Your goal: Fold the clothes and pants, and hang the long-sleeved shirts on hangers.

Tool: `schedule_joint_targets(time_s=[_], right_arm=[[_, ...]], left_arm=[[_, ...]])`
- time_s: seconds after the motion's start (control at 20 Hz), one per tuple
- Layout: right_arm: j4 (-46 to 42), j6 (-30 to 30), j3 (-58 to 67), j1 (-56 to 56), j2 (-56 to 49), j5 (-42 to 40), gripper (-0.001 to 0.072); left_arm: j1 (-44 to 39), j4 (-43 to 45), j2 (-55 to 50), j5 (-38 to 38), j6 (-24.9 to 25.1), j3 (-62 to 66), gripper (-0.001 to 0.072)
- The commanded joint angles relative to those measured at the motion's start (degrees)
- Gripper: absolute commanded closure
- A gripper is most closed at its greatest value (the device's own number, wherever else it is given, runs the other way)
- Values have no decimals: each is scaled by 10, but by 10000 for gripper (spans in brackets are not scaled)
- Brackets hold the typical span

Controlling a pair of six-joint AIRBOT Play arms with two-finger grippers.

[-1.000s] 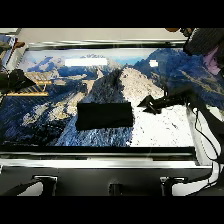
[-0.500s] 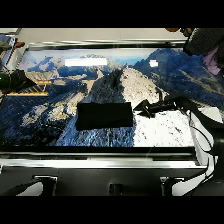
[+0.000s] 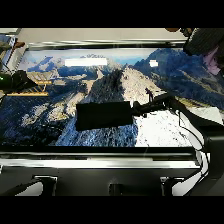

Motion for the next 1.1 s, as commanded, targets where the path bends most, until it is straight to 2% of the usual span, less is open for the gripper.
schedule_joint_targets(time_s=[0.0, 0.35, 1.05], right_arm=[[14, 22, 51, 4, 5, 7, 682], [1, 137, 181, -47, 5, 73, 683], [1, 249, 259, -276, 5, 278, 685]], left_arm=[[0, 0, 0, 0, 0, 0, 687], [0, 0, 0, 0, 0, 0, 687], [0, 0, -23, 0, 1, 0, 687]])
